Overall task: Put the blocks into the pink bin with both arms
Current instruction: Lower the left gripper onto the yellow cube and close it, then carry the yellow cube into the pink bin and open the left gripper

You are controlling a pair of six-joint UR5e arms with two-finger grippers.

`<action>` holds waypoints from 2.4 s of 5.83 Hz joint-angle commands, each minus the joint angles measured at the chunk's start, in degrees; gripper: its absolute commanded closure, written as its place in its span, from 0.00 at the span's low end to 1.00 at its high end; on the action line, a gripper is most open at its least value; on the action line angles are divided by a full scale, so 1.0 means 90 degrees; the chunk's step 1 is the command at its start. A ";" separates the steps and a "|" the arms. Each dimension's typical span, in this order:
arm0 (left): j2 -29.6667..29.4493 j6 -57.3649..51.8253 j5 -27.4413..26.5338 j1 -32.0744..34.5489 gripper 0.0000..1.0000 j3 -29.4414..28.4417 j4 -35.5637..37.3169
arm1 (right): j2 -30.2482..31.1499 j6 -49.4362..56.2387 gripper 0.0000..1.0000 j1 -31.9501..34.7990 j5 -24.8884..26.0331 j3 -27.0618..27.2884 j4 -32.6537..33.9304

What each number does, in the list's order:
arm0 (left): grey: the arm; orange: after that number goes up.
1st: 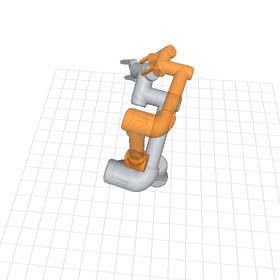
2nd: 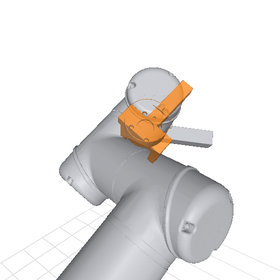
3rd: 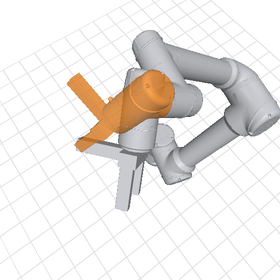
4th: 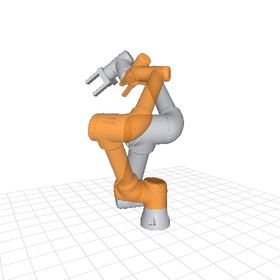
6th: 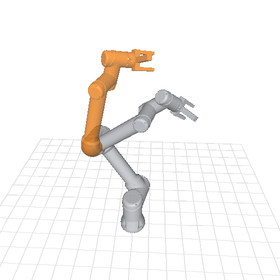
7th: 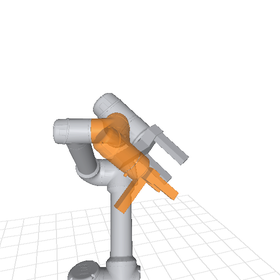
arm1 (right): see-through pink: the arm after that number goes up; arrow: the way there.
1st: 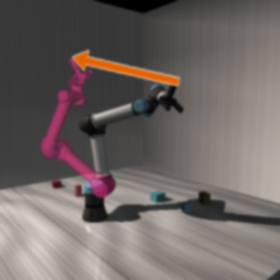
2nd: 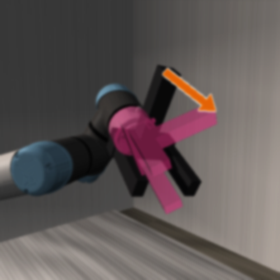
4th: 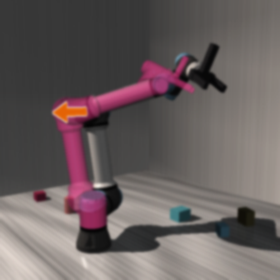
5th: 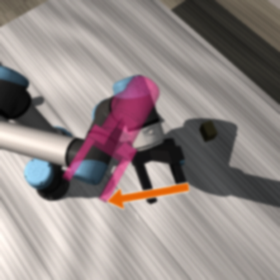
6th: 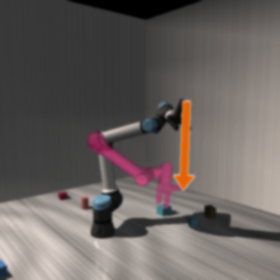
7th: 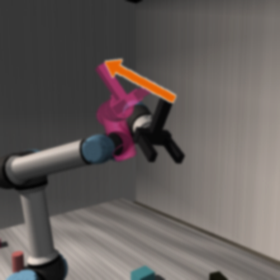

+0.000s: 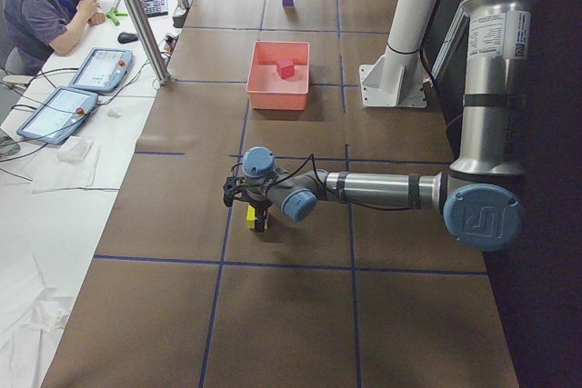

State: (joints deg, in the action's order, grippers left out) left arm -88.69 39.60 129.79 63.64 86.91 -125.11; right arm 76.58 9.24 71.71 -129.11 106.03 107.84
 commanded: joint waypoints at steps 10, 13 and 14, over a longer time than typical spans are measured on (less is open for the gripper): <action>-0.1098 0.1112 -0.0339 -0.0313 0.64 0.2010 0.0944 | 0.0260 -0.0089 0.00 0.0001 0.0010 0.0368 0.0000; -0.3087 0.2838 -0.1487 -0.1966 0.64 0.2306 0.3393 | 0.0387 -0.0089 0.00 -0.0009 0.0010 0.0377 0.0000; -0.3945 0.3890 -0.2004 -0.2757 0.64 0.2268 0.4273 | 0.0562 -0.0080 0.00 0.0001 -0.0009 0.0387 -0.0213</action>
State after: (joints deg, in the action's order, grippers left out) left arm -117.09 66.32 116.18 45.48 107.39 -94.18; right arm 80.45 8.46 71.68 -129.07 109.46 107.24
